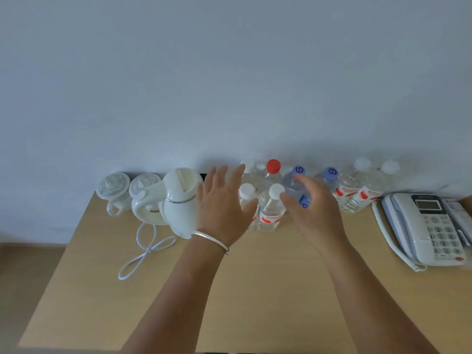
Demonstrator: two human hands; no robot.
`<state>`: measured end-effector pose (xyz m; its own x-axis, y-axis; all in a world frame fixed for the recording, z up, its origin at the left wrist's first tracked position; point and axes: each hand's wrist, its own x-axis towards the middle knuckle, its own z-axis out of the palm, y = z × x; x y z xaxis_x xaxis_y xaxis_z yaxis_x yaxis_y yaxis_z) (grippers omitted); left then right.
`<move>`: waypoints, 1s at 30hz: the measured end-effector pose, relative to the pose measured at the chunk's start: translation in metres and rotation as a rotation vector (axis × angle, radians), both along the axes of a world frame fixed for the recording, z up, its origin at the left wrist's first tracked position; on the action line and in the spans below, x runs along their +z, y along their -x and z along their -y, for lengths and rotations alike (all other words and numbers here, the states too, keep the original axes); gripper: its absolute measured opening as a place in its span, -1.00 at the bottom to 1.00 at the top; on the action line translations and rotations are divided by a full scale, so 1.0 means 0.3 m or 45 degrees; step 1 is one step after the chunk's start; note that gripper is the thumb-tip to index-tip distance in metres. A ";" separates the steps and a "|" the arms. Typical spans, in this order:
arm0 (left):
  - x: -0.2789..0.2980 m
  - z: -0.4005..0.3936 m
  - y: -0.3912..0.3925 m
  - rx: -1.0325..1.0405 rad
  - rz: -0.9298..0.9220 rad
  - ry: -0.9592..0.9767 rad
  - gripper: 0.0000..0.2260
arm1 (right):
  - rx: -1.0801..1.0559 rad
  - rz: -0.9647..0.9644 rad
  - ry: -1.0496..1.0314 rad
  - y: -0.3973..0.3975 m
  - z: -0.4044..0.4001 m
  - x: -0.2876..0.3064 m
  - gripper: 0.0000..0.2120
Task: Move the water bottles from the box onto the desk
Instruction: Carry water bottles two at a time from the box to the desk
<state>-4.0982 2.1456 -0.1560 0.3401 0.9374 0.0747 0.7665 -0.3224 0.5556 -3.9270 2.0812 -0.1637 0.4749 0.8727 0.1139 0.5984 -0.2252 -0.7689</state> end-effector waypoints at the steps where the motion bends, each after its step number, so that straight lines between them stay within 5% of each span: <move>1: 0.033 0.019 -0.006 0.012 -0.093 0.000 -0.36 | -0.017 0.049 -0.006 -0.004 0.016 0.014 -0.59; 16: 0.206 0.405 -0.412 -0.614 -0.132 -0.058 -0.31 | -0.455 0.137 -0.032 -0.238 0.533 0.213 -0.57; 30: 0.303 1.126 -0.956 -1.145 -0.025 -0.188 -0.36 | -0.961 0.090 0.000 -0.634 1.400 0.267 -0.51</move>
